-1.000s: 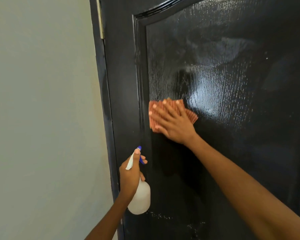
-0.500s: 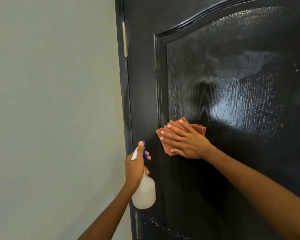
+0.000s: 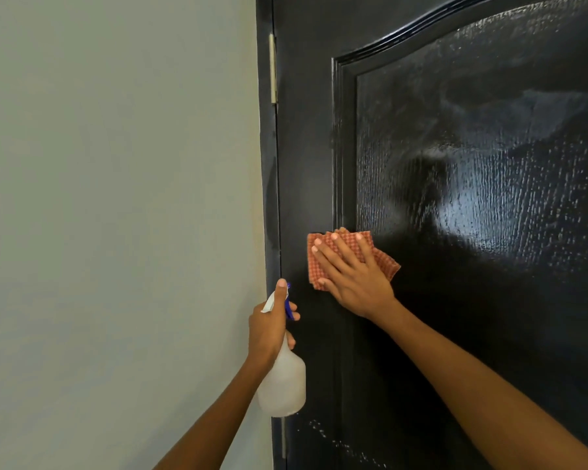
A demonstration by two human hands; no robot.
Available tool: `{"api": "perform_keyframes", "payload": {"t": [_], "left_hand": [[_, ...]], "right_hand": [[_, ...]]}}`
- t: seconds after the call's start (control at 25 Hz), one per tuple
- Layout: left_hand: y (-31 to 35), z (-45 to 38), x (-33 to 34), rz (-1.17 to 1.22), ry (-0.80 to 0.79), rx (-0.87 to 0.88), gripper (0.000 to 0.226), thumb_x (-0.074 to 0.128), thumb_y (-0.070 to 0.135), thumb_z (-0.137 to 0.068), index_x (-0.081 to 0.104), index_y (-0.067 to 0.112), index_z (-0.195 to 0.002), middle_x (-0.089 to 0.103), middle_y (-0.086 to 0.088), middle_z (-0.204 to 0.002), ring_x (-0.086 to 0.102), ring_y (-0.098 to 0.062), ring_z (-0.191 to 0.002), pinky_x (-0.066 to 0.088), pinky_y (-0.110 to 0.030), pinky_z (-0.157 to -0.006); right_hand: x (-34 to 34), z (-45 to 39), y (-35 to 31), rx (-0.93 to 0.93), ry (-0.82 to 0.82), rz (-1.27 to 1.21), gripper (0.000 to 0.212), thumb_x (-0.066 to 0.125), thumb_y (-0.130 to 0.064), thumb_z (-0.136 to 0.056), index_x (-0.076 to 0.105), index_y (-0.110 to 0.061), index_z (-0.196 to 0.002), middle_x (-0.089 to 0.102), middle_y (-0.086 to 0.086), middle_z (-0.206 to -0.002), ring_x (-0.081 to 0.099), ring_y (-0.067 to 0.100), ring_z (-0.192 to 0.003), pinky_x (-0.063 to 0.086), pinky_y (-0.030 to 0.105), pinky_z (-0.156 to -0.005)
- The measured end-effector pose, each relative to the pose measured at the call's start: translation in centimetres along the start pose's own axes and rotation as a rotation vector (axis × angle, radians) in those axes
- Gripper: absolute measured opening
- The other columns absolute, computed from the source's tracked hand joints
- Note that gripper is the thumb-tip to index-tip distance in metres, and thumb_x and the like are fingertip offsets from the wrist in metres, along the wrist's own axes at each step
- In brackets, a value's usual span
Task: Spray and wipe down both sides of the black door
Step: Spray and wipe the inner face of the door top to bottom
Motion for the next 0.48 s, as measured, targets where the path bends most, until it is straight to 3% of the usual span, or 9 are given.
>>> {"api": "perform_keyframes", "payload": {"t": [0.2, 0.28, 0.36, 0.48], "left_hand": [[-2.1, 0.6, -1.7, 0.008, 0.053, -0.045, 0.075, 0.043, 0.076, -0.076, 0.072, 0.01, -0.097, 0.074, -0.012, -0.089, 0.064, -0.025, -0.054, 0.051, -0.026, -0.04], [-3.4, 1.0, -2.2, -0.017, 0.058, -0.048, 0.069, 0.041, 0.073, -0.081, 0.07, 0.012, -0.092, 0.073, -0.01, -0.086, 0.062, -0.022, -0.05, 0.05, -0.024, -0.039], [-4.8, 1.7, -2.7, -0.017, 0.081, -0.086, 0.051, 0.041, 0.062, -0.094, 0.065, 0.018, -0.085, 0.069, -0.004, -0.082, 0.062, -0.019, -0.058, 0.05, -0.019, -0.042], [-7.2, 2.4, -3.1, -0.03, 0.07, -0.139, 0.045, 0.041, 0.055, -0.1, 0.064, 0.02, -0.084, 0.069, -0.005, -0.085, 0.066, -0.021, -0.074, 0.056, -0.03, -0.067]], "right_hand": [[1.8, -4.2, -4.6, 0.053, -0.039, -0.067, 0.073, 0.033, -0.053, -0.108, 0.008, -0.017, -0.166, 0.0, 0.008, -0.173, -0.007, 0.034, -0.159, -0.019, 0.056, -0.122], [3.5, -2.8, -7.7, -0.096, -0.104, -0.044, 0.075, 0.04, -0.05, -0.106, 0.009, -0.014, -0.165, 0.002, 0.015, -0.172, -0.006, 0.04, -0.158, -0.018, 0.06, -0.121], [6.1, 1.7, -11.7, -0.343, -0.227, -0.019, 0.077, 0.055, -0.045, -0.102, 0.018, -0.016, -0.163, 0.008, 0.017, -0.171, -0.007, 0.044, -0.156, -0.018, 0.063, -0.119], [9.0, 10.9, -15.4, -0.608, -0.489, 0.008, 0.087, 0.062, -0.042, -0.098, 0.008, -0.021, -0.164, -0.006, 0.011, -0.172, -0.028, 0.038, -0.151, -0.037, 0.057, -0.109]]}}
Point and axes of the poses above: each hand's wrist, its own z-axis away from the middle knuckle, its own x-axis out of the palm, y = z × x, the point moved 5 cm from there along -z, towards the middle knuckle
